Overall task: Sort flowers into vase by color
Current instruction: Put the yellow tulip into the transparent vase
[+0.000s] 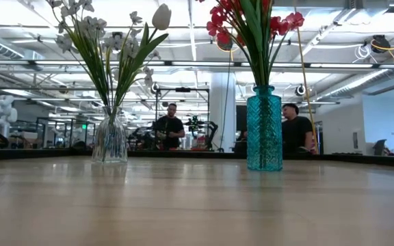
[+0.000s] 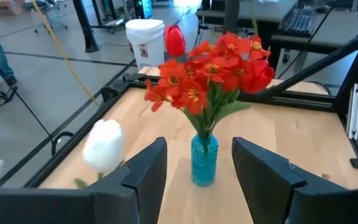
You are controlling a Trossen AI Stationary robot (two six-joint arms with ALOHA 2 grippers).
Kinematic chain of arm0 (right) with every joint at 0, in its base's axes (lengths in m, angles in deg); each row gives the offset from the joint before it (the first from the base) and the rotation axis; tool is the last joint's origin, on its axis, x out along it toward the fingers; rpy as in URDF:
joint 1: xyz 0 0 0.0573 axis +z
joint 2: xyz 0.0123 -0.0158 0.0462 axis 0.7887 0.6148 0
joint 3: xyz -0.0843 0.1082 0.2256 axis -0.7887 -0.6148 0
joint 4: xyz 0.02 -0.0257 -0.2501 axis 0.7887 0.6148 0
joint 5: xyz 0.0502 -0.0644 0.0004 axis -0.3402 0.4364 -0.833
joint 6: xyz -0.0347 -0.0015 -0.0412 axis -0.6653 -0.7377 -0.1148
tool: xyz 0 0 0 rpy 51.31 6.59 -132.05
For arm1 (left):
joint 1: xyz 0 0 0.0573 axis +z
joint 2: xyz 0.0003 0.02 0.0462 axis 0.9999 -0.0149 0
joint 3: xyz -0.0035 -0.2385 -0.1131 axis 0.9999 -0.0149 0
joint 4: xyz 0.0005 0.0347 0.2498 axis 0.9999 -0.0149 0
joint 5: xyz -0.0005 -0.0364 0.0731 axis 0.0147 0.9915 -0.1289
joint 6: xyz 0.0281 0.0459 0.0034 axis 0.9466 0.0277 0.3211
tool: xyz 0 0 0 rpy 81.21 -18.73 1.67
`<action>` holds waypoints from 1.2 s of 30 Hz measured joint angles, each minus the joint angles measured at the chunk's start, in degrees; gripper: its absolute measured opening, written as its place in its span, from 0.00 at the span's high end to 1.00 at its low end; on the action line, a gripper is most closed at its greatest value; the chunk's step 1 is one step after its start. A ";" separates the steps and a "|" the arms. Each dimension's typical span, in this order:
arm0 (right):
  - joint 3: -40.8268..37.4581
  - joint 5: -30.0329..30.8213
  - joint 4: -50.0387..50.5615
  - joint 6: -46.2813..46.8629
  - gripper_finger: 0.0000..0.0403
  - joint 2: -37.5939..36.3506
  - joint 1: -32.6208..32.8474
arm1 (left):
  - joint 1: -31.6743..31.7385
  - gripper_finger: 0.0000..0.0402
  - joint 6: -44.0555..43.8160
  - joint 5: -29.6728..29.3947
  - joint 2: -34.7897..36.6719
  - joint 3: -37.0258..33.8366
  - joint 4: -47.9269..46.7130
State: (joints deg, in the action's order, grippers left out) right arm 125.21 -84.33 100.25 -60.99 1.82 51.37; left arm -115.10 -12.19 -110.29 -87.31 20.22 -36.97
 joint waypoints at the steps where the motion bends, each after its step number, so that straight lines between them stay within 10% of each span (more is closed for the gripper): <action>1: -1.74 0.06 -3.01 0.18 1.00 0.22 1.65 | -0.02 0.53 -0.05 0.06 -0.65 0.00 0.85; 10: -10.96 12.08 -23.32 -1.14 1.00 7.17 13.30 | -0.07 0.53 -0.95 6.56 -4.49 0.00 6.23; 36: -1.67 27.69 -54.52 -6.73 1.00 39.07 21.12 | -9.06 0.53 3.09 10.04 -5.04 0.00 8.17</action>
State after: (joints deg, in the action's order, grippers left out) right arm 123.54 -56.64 45.73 -67.72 40.88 72.49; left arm -124.16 -9.10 -100.24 -92.35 20.22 -28.80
